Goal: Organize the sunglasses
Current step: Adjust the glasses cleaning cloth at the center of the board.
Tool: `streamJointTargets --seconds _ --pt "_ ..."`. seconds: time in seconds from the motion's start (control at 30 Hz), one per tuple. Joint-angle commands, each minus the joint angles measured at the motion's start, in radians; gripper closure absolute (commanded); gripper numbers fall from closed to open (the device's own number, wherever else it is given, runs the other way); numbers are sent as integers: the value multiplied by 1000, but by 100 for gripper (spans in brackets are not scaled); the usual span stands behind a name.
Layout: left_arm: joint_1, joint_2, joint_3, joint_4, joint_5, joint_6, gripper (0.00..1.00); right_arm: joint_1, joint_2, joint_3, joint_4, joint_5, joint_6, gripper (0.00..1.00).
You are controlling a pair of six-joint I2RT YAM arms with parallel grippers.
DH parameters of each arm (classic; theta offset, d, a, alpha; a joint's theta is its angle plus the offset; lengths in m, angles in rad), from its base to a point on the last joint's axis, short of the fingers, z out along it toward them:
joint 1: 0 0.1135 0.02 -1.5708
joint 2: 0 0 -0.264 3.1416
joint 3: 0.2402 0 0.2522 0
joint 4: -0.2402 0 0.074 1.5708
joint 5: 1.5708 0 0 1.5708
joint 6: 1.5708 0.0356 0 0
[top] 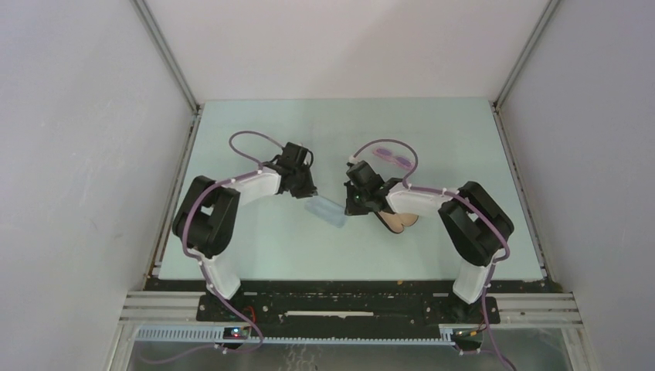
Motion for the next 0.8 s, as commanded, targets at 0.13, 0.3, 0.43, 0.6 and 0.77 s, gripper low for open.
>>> streamJointTargets --seconds 0.13,0.3,0.43,0.6,0.77 --pt "-78 -208 -63 -108 -166 26 70 19 -95 1 22 60 0 100" --pt "-89 -210 -75 -98 -138 14 70 1 -14 1 34 67 22 100" --pt "-88 -200 -62 -115 -111 10 72 11 6 1 -11 106 6 100" --pt "-85 -174 -49 -124 -124 19 71 33 -70 -1 -29 129 -19 100" --pt "-83 -166 -42 -141 -137 20 71 82 -153 -1 -22 136 -14 100"
